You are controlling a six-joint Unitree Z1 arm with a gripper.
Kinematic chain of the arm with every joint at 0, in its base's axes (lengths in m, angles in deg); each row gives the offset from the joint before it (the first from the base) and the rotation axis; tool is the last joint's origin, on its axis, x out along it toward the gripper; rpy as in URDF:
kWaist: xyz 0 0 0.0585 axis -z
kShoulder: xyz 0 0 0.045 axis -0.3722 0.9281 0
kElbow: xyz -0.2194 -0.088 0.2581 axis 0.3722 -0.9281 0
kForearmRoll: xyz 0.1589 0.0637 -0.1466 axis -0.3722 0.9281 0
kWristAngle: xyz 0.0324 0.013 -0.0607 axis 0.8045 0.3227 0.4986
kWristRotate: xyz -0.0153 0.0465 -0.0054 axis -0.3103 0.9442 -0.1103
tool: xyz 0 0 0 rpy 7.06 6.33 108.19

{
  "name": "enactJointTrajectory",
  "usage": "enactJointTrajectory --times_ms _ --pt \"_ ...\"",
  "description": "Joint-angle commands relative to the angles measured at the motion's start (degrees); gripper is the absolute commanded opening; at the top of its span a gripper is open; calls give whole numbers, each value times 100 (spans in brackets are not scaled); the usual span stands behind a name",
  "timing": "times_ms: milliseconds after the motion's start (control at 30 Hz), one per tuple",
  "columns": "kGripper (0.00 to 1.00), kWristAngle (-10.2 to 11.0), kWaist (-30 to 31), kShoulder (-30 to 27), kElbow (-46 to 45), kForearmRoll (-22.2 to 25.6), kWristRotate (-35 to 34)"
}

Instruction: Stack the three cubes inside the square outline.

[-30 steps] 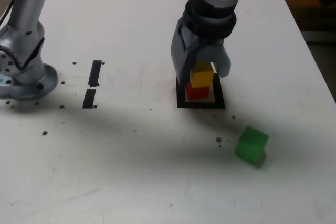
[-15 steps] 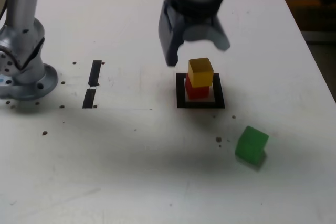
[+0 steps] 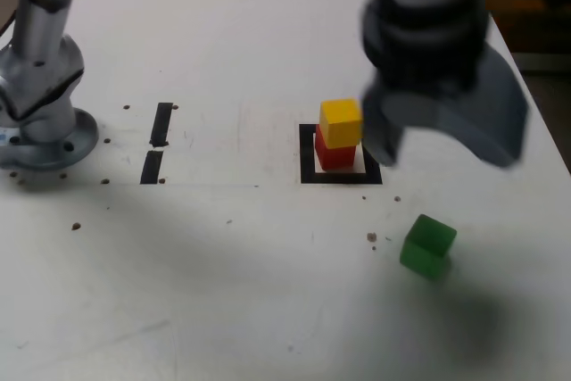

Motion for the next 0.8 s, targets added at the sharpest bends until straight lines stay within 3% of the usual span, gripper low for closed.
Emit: enactJointTrajectory --times_ms 0,133,467,767 --pt "96 -78 29 217 122 4 144" --pt "95 -151 63 571 185 50 314" --pt "92 -37 73 996 92 168 511" --pt "72 -268 63 1538 558 349 638"
